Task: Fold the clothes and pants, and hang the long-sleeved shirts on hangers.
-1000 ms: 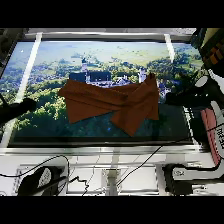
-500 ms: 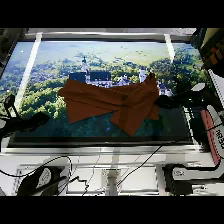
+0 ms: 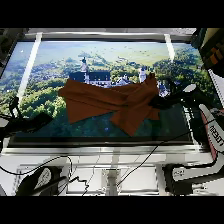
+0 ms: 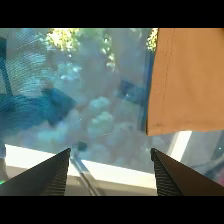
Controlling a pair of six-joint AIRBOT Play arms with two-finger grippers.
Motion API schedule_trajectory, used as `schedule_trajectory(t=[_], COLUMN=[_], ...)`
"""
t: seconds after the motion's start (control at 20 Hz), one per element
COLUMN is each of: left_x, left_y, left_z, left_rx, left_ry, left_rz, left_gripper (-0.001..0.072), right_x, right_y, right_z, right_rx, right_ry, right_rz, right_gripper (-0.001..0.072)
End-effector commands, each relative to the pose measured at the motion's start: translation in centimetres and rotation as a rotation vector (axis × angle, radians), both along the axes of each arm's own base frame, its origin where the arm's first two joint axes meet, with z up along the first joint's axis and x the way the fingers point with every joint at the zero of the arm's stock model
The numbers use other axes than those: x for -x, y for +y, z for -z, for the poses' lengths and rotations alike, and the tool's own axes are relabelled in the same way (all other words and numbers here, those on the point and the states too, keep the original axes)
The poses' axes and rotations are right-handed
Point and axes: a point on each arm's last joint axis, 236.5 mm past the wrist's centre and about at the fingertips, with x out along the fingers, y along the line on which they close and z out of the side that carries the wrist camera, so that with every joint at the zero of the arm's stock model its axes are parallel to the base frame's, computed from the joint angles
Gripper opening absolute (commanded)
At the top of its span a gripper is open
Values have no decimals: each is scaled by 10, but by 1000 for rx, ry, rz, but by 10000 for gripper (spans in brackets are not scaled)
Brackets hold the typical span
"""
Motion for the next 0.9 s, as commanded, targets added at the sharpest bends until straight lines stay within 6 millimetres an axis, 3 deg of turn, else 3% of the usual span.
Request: schedule_trajectory(t=[0.0, 0.2, 0.3, 0.6, 0.7, 0.85], left_x=[-3, -4, -4, -6, -13, -25], left_y=[2, 3, 3, 5, 9, 9], left_z=[0, 0, 0, -1, -4, -11], left_rx=[-5, -9, -9, -17, -25, 0], left_ry=[-9, -14, -15, -25, -53, -101], left_rz=[-7, -10, -11, -18, -38, -74], left_gripper=[575, 575, 575, 575, 575, 575], right_x=[15, 25, 24, 19, 8, -7], right_y=[-9, -4, 0, 22, 29, 23], right_z=[10, 8, 9, 19, 13, 14], right_rx=[50, 29, 8, -64, -98, -81], right_ry=[65, 100, 98, 65, 26, -20], right_rz=[-24, -47, -29, 33, 55, 104], right_gripper=[447, 445, 383, 365, 311, 307])
